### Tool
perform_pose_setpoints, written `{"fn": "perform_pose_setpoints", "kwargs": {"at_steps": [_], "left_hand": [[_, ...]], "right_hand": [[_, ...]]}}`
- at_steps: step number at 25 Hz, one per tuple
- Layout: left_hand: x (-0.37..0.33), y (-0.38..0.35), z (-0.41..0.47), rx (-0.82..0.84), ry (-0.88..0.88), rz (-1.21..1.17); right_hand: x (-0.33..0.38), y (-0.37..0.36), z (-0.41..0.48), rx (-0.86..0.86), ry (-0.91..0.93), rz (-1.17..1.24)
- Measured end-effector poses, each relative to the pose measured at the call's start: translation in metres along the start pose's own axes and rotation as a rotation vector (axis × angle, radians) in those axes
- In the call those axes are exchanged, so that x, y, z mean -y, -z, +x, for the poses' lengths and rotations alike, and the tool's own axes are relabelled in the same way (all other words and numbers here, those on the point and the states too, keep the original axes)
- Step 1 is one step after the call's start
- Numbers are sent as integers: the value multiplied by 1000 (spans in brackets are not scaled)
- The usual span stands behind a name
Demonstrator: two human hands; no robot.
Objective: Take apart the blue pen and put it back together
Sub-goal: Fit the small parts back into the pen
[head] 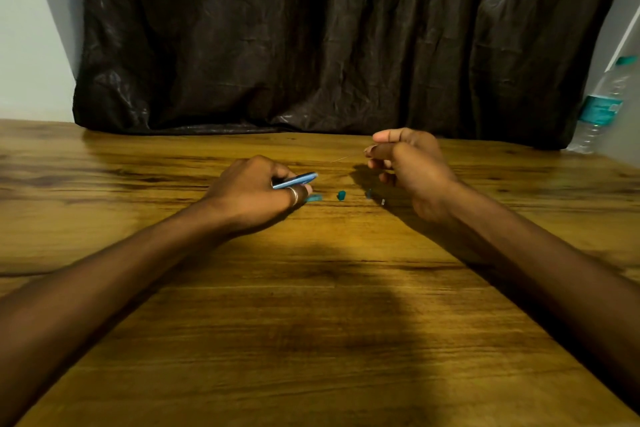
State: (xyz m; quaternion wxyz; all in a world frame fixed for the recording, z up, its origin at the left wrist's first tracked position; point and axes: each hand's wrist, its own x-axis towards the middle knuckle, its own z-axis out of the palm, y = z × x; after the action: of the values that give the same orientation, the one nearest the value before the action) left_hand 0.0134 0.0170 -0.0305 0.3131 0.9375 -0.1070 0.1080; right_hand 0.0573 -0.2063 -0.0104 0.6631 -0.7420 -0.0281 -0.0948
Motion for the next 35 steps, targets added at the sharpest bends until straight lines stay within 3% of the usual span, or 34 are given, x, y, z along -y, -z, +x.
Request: {"fn": "perform_pose_setpoints", "kwargs": {"at_steps": [7, 14, 19, 25, 35], "left_hand": [[-7, 4, 0, -88, -39, -198], [-7, 14, 6, 15, -42, -302], [-16, 12, 4, 66, 75, -602], [-6, 13, 7, 230, 158, -687], [-5, 9, 7, 303, 153, -722]], "right_hand": [[1, -1, 0, -7, 25, 9], [1, -2, -1, -8, 31, -2], [0, -1, 0, 1, 39, -4], [4, -3, -3, -14, 130, -7], [7, -8, -11, 59, 233, -42]]}}
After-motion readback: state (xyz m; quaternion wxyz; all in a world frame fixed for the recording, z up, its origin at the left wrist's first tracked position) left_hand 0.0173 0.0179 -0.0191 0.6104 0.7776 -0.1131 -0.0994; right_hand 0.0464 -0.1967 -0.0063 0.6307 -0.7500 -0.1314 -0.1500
